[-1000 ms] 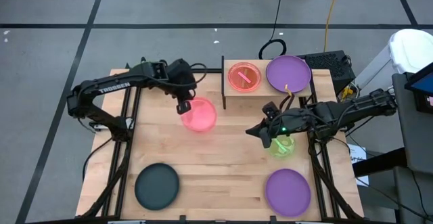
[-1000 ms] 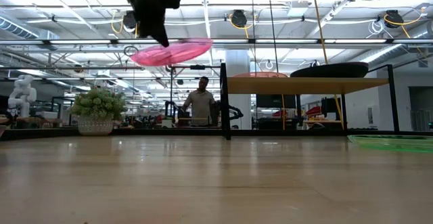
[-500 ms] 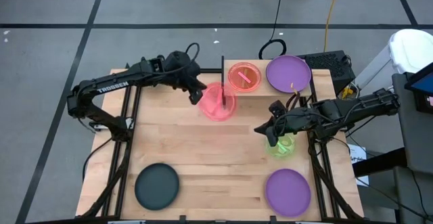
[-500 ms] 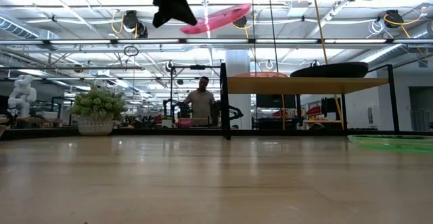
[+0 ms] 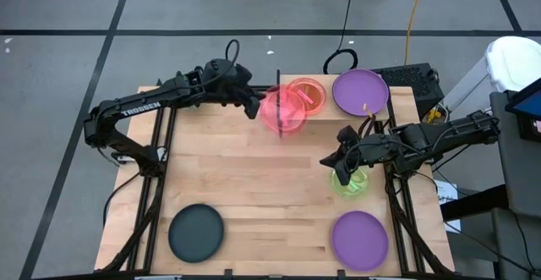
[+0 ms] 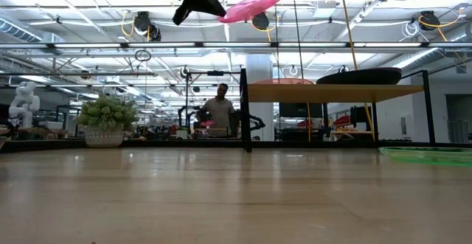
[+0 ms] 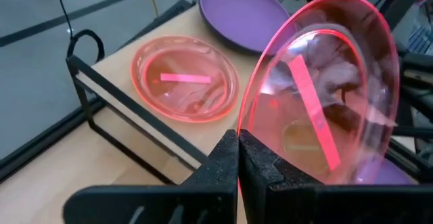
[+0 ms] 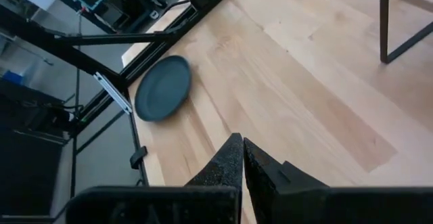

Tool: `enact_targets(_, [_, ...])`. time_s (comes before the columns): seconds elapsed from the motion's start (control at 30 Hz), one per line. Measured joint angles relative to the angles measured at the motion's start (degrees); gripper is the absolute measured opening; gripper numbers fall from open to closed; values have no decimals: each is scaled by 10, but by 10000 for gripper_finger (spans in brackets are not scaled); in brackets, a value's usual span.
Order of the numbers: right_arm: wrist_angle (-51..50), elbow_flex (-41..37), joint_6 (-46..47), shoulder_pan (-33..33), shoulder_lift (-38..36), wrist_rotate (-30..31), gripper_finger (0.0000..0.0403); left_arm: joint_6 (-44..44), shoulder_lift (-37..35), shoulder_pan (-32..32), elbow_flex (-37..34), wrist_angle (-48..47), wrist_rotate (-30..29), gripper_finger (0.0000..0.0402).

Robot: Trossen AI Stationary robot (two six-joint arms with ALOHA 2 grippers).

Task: Place and stack plates onto a shelf
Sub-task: Stack the pink plate on the pink plate on the shelf

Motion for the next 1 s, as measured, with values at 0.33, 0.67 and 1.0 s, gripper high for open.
enact_targets(0.33, [-45,0,61,0,0,-3,0,-42,0,0,0,12,-8,0])
enact_targets(0.67, [-54,0,69,0,0,-3,0,-90,0,1,0,150,-53,0])
enact_targets(1.0, [-60,0,69,0,0,-2,0,-122,0,31,0,197,-90,0])
